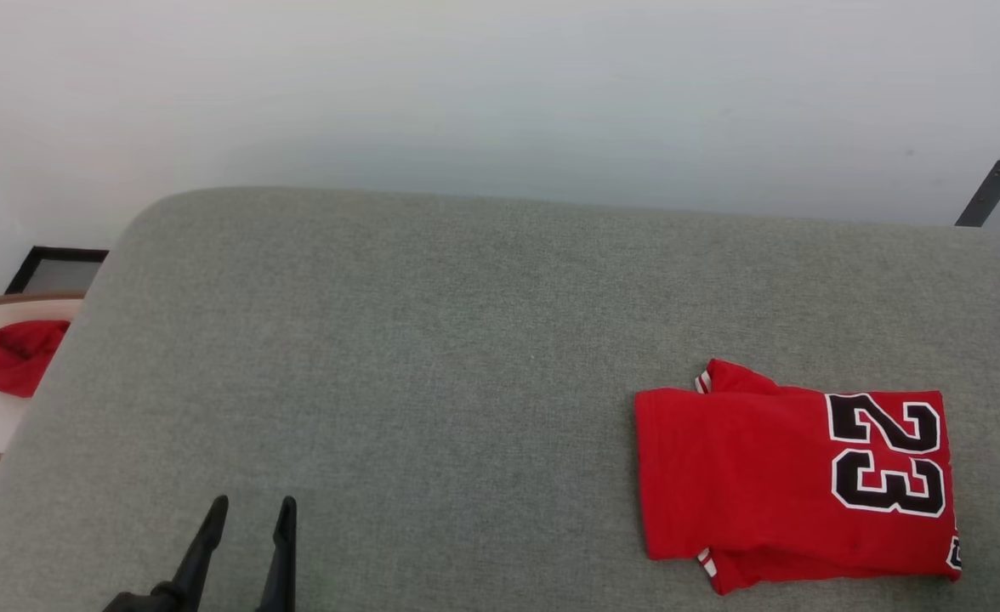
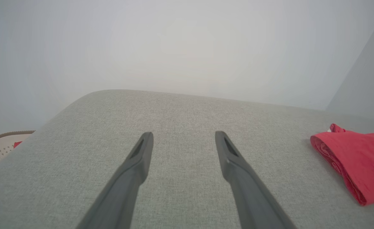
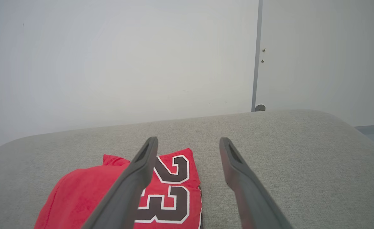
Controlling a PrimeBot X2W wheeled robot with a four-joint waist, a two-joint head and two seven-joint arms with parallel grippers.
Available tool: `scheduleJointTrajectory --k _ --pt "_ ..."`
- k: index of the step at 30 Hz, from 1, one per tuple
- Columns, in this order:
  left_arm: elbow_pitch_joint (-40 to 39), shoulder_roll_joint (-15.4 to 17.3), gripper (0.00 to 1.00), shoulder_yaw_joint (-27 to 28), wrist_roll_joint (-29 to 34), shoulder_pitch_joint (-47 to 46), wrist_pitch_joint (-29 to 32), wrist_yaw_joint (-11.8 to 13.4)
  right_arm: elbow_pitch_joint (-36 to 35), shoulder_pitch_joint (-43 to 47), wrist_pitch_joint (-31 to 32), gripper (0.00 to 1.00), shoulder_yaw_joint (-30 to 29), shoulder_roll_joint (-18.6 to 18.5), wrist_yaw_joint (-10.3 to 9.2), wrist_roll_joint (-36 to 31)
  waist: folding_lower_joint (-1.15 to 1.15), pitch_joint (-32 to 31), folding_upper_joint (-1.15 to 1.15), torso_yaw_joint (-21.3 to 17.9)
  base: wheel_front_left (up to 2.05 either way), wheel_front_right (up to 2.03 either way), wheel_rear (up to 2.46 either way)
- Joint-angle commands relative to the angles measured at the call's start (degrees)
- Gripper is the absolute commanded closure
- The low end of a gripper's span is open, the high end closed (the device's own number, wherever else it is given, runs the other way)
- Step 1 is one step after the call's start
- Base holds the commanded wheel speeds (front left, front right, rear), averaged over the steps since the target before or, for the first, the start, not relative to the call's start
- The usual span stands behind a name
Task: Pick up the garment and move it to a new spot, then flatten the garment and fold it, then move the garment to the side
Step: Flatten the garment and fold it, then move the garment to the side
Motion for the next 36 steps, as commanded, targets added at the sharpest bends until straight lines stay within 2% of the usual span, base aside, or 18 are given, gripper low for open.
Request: scheduleJointTrajectory --k 1,7,9,12,17,22,24,31,36 --pt "-0.1 0.2 0.00 0.0 0.0 -0.6 0.0 -0.1 0.1 -0.1 -0.2 0.00 0.0 0.3 -0.04 0.1 0.00 0.1 -0.01 0.1 0.00 0.00 0.00" --pt "-0.4 -0.1 0.00 -0.2 0.1 -1.0 0.0 0.0 0.2 -1.9 0.9 0.00 1.9 -0.8 -0.04 0.5 0.00 0.7 -0.01 0.1 0.00 0.00 0.00" --pt "-0.5 -0.3 0.00 -0.4 0.0 -1.2 0.0 0.1 0.4 -2.7 3.2 0.00 3.6 -1.9 -0.04 1.2 0.00 1.1 -0.01 0.1 0.00 0.00 0.00" --pt "-0.5 -0.7 0.00 -0.6 -0.1 -1.6 0.0 0.1 1.1 -4.5 10.7 0.00 6.2 -4.8 -0.05 2.6 0.00 2.0 -0.01 0.1 0.00 0.00 0.00" --pt "-0.2 -1.4 0.00 -1.3 0.0 -3.2 0.0 0.1 1.3 -8.0 29.5 0.00 8.7 -10.5 -0.04 5.2 0.00 4.0 -0.01 0.6 0.00 0.00 0.00" --pt "0.5 -2.2 0.00 -2.6 -0.1 -5.2 0.0 0.0 0.9 -11.4 49.1 0.00 7.4 -15.0 -0.05 10.5 0.00 6.1 -0.01 1.9 0.00 0.00 0.00" --pt "0.8 -2.4 0.00 -3.2 -0.1 -6.1 0.0 0.0 1.3 -13.0 54.8 0.00 6.2 -15.8 -0.04 12.6 0.00 7.2 -0.01 2.5 0.00 0.00 0.00" --pt "1.4 -3.1 0.00 -4.7 -0.5 -9.7 0.0 -0.1 3.0 -17.6 65.7 0.00 3.7 -16.2 -0.04 12.9 0.00 11.4 -0.01 4.2 0.00 0.00 0.00" --pt "1.9 -3.3 0.00 -5.8 -0.9 -11.8 0.0 -0.1 4.3 -18.4 67.7 0.00 4.0 -15.2 -0.04 11.1 0.00 13.9 -0.01 5.0 0.00 0.00 0.00"
